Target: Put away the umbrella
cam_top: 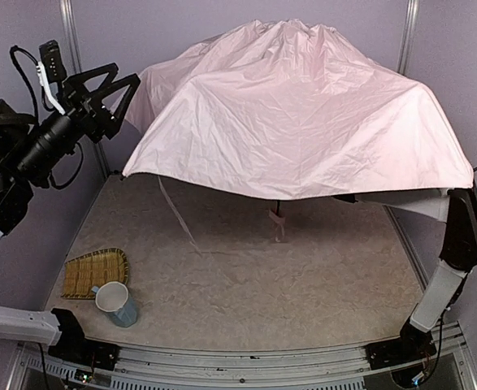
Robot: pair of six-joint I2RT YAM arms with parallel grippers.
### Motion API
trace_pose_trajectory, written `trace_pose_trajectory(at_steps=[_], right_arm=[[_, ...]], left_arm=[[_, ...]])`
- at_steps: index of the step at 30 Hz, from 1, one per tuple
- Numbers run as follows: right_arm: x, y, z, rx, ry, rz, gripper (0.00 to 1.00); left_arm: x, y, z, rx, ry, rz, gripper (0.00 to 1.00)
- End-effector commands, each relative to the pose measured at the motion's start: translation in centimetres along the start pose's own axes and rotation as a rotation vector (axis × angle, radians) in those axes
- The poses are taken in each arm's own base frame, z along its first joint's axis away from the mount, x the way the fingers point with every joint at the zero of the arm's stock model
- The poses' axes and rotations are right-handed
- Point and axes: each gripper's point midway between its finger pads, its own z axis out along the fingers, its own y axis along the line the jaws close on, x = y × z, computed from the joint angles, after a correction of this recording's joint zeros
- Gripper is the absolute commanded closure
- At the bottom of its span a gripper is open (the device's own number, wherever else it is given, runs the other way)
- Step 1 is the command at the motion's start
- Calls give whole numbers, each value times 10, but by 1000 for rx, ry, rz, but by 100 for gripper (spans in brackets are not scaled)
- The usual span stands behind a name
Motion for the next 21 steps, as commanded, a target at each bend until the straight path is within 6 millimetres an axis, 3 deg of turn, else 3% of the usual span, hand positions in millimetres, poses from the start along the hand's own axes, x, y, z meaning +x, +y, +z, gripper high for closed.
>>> trace_pose_trajectory(at_steps=[1,4,6,9,12,14,17,21], right_arm=[[-61,-11,31,87,-50,94,100],[-90,-5,44,85,-108,132,100],[-101,8,49,75,-120,129,100],[-111,28,50,44,-141,145,100],[-117,46,47,0,-143,199,100],[-121,60,45,-39,-140,227,100],[-125,82,40,-86,-136,246,100],[-123,102,33,-143,-118,305,100]], left_arm=[[9,-46,-25,210,-53,68,16],[39,-117,-57,549,-48,136,21],[76,-141,-62,616,14,133,22],[136,-159,-55,657,145,77,26],[181,-139,-34,470,192,29,21],[190,-107,-11,286,166,7,13],[217,-80,20,178,236,-41,7],[255,-74,39,159,297,-55,4]])
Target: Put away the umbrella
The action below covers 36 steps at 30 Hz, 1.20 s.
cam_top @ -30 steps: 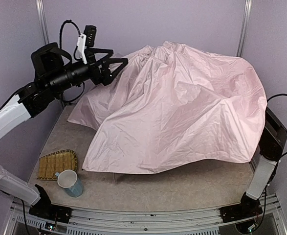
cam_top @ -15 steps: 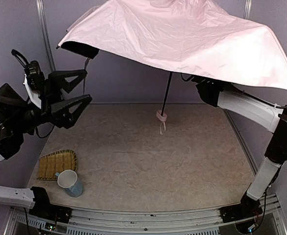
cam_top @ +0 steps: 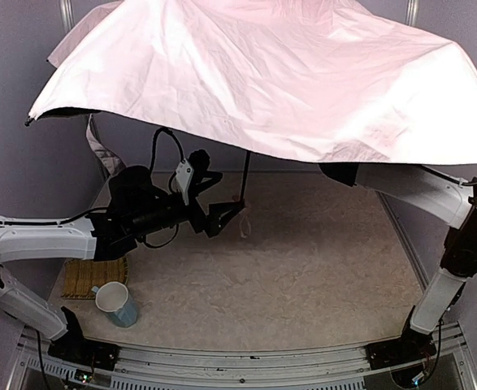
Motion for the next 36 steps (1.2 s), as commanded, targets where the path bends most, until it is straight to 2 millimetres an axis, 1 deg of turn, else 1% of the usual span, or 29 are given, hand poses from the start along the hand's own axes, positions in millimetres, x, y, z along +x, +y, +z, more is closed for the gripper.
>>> trace_pose_trajectory(at_steps=[1,4,7,8,9,10,13,14,15,16,18,19,20,24,26,28,31,34,35,36], right_arm=[[-22,29,-6,-84,-40,87,100],[-20,36,-7,-102,-31,110,100],[-21,36,-8,-103,-35,133,100],[-21,36,-9,-104,-34,135,100],[-20,36,-9,-103,-33,135,100],[-21,36,-10,-103,-31,133,100],[-17,31,-16,-91,-13,112,100],[-14,29,-19,-83,2,93,100],[-7,25,-22,-79,30,68,100],[5,21,-26,-80,76,35,100],[39,9,-35,-82,205,-15,100],[58,3,-41,-83,273,-30,100],[78,0,-49,-101,345,-45,100],[145,-19,-86,-78,567,-102,100],[176,-24,-104,-67,660,-92,100],[201,-27,-119,-60,717,-44,100],[232,-25,-134,-62,773,42,100],[263,-25,-149,-41,842,90,100],[268,-23,-153,-40,853,94,100],[273,-22,-157,-38,864,95,98]], left_arm=[[-25,31,20,-110,-108,-55,5],[2,34,36,-114,-52,-111,10],[11,20,43,-36,-52,-150,14],[12,16,45,-19,-57,-158,18],[14,14,47,-14,-59,-165,26],[15,13,48,-14,-55,-170,37],[17,13,50,-14,-47,-183,83],[16,13,49,-17,-47,-186,95],[13,14,47,-23,-48,-189,100],[8,15,44,-27,-55,-190,100],[-7,17,38,-36,-78,-185,100],[-18,19,33,-41,-97,-179,100],[-30,21,28,-48,-118,-173,100],[-80,30,12,-64,-197,-185,100],[-100,29,10,-43,-226,-202,100],[-117,24,7,-26,-266,-214,100],[-132,19,10,-20,-287,-215,100],[-135,19,14,-38,-292,-207,100],[-133,22,16,-54,-288,-206,100],[-131,25,17,-69,-285,-206,100]])
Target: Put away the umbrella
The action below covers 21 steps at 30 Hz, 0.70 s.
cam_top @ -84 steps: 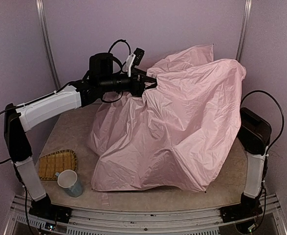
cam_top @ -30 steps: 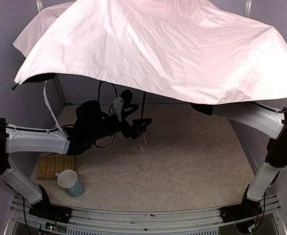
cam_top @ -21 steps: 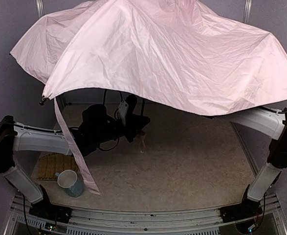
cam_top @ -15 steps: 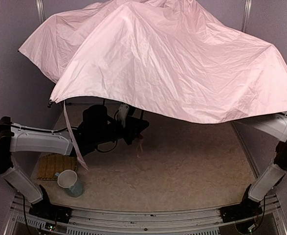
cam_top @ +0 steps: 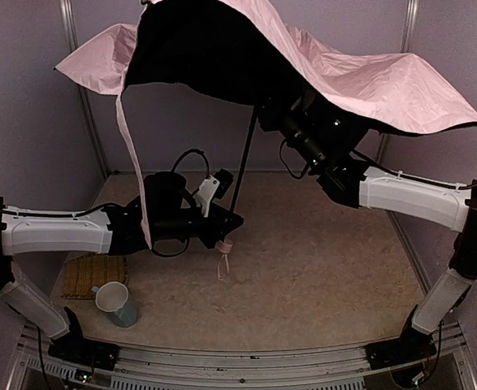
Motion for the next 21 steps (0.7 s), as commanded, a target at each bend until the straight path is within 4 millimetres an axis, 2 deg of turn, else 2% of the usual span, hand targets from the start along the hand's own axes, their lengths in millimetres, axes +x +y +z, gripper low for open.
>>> trace_pose_trajectory(at_steps=[1,4,7,9,12,17,21], right_arm=[[200,-11,-43,-6,558,-3,94],[200,-12,-45,6,561,1,90],[183,-14,-45,22,508,-19,91],[178,-13,-45,16,499,-27,90],[190,-12,-50,19,537,-5,88],[227,-1,-70,-2,610,65,88],[240,0,-85,-5,637,104,91]], left_arm=[[-194,-24,-75,18,-619,78,100],[-188,-17,-72,-3,-609,76,100],[-182,-8,-72,-20,-605,65,100],[-183,-2,-75,-30,-615,54,100],[-189,9,-79,-64,-632,51,100],[-196,20,-84,-108,-669,62,100],[-197,25,-90,-122,-690,57,100]])
